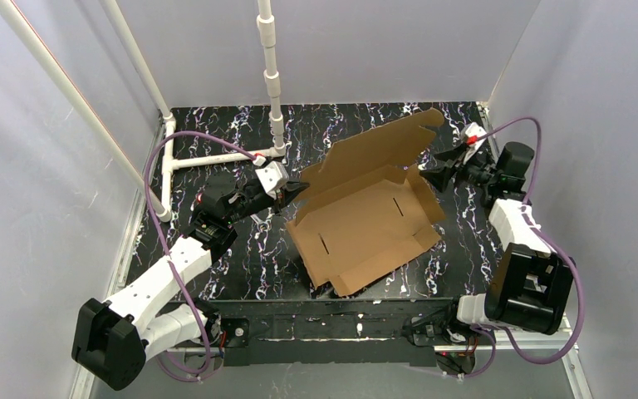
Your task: Fold the paper box
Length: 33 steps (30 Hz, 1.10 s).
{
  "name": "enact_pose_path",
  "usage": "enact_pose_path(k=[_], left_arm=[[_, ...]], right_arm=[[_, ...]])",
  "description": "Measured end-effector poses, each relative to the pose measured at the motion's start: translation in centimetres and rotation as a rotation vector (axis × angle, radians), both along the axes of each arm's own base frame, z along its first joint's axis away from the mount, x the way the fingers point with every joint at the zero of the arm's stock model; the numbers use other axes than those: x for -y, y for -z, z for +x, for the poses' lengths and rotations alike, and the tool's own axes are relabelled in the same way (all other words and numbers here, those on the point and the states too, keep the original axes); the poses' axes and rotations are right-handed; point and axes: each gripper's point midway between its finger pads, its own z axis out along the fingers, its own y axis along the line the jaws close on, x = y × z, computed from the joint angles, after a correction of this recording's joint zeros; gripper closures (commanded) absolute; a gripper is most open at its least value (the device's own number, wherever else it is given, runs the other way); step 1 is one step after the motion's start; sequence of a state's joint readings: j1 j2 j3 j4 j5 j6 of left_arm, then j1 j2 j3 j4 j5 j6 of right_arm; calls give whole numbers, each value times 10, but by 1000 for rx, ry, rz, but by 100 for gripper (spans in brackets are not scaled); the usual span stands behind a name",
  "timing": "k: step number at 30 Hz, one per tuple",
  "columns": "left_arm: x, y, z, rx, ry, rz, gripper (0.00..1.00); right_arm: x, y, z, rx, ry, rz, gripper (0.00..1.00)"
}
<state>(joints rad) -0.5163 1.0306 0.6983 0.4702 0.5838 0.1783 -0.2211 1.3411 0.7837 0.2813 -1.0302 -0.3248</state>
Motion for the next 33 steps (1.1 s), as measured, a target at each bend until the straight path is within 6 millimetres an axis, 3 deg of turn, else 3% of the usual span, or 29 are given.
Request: enact_pose_path(k=[5,12,21,24,28,33], left_arm=[[0,2,0,2,0,4,100],[0,2,0,1,0,4,100],[0,2,0,-4,1,1,100],[0,2,-1,-9,1,-1,100],[0,2,-1,-15,0,-5,100],[-1,-2,-3,-11,-1,-9,100]], right_arm=[[10,-33,2,70,-45,-7,18],[-2,-79,18,135,-183,-5,24],[-17,-80,24,95,-253,10,54],[-22,-80,23,93,-276,14,70],[-29,-84,20,100,-308,17,99],[-26,-87,24,113,-294,-2,99]])
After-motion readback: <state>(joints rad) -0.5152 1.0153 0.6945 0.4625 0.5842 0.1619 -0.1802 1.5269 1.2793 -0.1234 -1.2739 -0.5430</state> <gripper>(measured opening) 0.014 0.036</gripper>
